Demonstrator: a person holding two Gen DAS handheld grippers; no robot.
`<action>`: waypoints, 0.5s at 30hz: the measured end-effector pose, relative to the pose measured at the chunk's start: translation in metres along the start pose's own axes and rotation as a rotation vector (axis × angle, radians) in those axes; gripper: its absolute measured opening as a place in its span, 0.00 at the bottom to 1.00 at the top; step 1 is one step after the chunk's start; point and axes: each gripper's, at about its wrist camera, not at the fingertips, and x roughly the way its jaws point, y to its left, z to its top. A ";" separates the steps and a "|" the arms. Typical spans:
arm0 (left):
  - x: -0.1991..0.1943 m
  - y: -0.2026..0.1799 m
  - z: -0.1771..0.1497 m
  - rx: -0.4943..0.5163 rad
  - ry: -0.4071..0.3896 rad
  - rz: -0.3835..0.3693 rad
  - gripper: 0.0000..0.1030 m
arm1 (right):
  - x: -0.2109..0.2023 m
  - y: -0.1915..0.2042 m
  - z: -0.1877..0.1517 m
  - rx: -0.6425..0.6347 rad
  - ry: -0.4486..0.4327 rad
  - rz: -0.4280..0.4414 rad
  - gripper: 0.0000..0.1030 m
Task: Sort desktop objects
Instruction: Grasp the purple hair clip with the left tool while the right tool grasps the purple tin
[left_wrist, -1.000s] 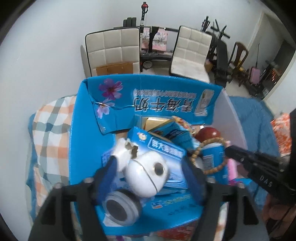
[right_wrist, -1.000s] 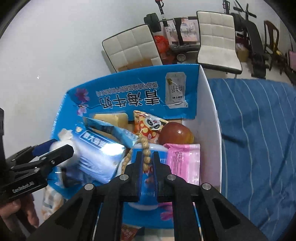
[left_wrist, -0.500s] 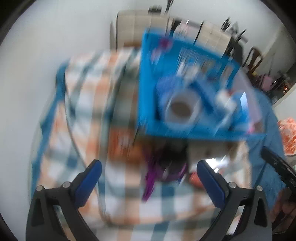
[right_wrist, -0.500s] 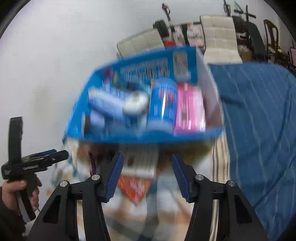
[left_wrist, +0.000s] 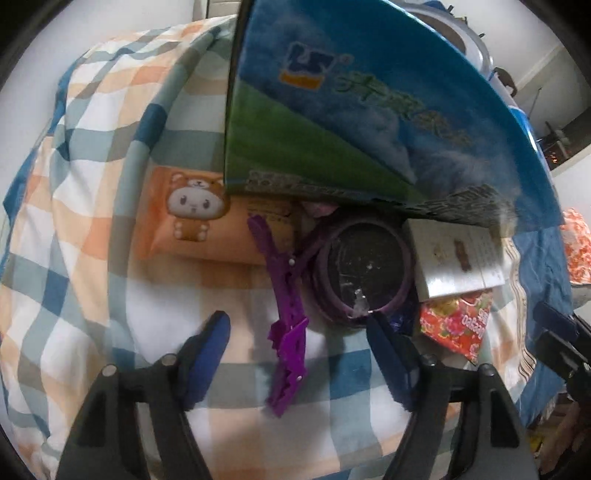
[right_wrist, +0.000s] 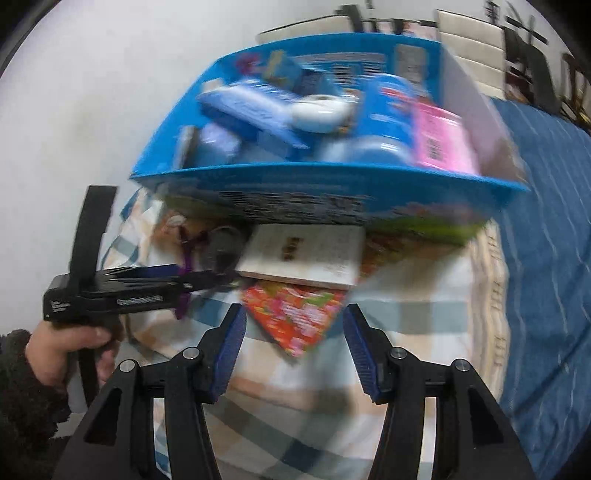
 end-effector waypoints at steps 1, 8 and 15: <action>-0.001 0.002 -0.003 0.008 0.001 -0.007 0.67 | 0.002 0.008 0.002 -0.024 0.001 0.004 0.56; -0.007 0.022 -0.021 0.008 0.005 0.035 0.16 | 0.046 0.062 0.032 -0.245 0.014 0.018 0.56; -0.023 0.033 -0.049 0.007 0.007 0.035 0.14 | 0.113 0.093 0.048 -0.441 0.128 -0.045 0.60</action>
